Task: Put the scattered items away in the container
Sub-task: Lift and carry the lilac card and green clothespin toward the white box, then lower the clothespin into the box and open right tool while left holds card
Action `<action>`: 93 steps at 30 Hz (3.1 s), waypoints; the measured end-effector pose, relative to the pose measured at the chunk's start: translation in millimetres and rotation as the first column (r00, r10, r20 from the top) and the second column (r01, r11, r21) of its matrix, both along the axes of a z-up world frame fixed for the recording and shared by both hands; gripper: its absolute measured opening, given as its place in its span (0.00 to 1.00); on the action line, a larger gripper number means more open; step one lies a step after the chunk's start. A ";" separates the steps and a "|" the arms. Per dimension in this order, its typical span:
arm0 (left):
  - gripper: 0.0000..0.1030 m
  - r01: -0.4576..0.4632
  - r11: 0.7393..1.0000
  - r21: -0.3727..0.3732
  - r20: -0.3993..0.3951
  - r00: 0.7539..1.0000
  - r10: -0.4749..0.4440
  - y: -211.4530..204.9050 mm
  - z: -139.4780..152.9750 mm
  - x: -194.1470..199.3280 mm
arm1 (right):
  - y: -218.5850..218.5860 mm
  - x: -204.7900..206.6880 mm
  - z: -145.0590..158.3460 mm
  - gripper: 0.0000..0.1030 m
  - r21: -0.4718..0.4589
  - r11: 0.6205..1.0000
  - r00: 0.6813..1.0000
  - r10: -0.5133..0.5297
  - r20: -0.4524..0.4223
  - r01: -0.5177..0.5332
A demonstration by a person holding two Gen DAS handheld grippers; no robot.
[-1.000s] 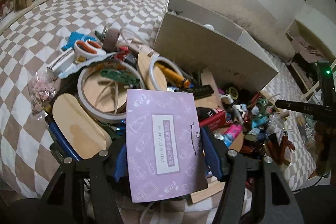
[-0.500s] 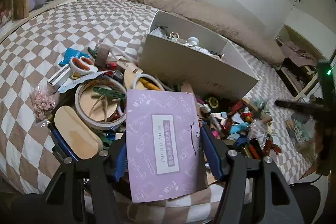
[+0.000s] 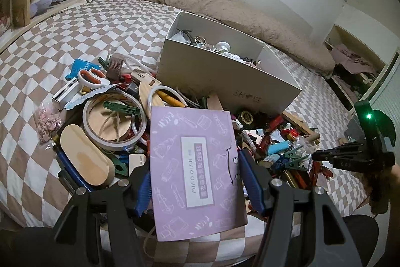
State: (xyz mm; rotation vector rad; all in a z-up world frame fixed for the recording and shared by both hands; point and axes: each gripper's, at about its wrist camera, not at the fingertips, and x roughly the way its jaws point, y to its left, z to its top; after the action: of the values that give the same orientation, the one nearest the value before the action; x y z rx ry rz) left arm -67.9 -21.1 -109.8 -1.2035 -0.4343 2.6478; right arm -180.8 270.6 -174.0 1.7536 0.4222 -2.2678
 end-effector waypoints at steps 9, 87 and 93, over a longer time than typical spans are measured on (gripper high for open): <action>0.61 0.012 1.000 0.014 0.010 1.000 -0.012 1.2 -3.5 -4.8 | 3.6 -3.2 34.2 0.66 -0.107 0.994 0.999 -0.010 -0.041 0.006; 0.61 0.073 0.997 -0.016 -0.116 0.990 -0.075 17.9 89.7 -70.1 | -7.7 2.3 132.0 0.30 -0.627 0.779 0.927 -0.223 -0.303 -0.017; 0.61 0.077 0.997 -0.023 -0.147 0.986 -0.079 24.8 106.1 -106.0 | -11.1 -30.9 141.5 0.30 -0.638 0.770 0.906 -0.260 -0.333 -0.013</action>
State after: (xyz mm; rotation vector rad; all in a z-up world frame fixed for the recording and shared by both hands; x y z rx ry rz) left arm -173.9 3.7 -3.7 -0.9978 -0.3330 2.6551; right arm -211.7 259.5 -32.5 0.9937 -0.3871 -2.4575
